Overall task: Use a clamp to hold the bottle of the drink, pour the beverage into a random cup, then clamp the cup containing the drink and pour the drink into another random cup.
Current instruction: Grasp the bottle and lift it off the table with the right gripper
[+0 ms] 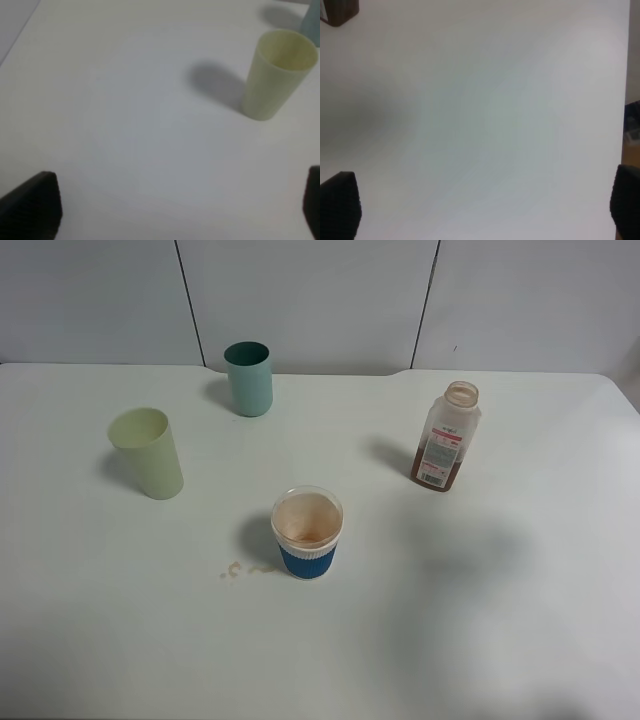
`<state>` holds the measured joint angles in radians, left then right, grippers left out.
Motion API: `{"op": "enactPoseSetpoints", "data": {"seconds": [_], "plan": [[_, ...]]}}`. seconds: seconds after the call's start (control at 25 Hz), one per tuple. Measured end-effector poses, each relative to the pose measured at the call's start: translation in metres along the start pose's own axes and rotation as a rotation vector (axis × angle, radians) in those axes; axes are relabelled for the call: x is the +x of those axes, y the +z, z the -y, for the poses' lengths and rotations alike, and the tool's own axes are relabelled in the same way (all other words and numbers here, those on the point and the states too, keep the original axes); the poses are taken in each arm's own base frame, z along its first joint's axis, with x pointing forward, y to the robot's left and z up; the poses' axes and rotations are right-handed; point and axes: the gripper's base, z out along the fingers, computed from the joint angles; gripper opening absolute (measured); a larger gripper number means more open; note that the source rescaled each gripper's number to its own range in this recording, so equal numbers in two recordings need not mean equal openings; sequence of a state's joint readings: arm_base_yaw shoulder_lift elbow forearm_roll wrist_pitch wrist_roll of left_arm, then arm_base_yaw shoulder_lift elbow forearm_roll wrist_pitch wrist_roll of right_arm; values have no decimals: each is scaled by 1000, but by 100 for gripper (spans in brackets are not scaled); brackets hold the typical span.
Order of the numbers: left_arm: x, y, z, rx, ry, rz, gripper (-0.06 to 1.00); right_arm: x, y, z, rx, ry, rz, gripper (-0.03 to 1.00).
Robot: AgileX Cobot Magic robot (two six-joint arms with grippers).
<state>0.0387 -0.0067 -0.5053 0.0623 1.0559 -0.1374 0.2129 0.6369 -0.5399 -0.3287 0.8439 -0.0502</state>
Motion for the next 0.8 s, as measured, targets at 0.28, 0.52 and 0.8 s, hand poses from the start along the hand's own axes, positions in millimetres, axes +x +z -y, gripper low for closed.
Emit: {"op": "enactPoseSetpoints", "data": {"seconds": [0.28,0.52,0.8], "plan": [[0,0,0,0,0,0,90,-4,3,5,53,-62,17,100],[0,0,0,0,0,0,90,-5,3,9,98,-120,15,100],[0,0,0,0,0,0,90,-11,7,9,110,-173,51,100]]}}
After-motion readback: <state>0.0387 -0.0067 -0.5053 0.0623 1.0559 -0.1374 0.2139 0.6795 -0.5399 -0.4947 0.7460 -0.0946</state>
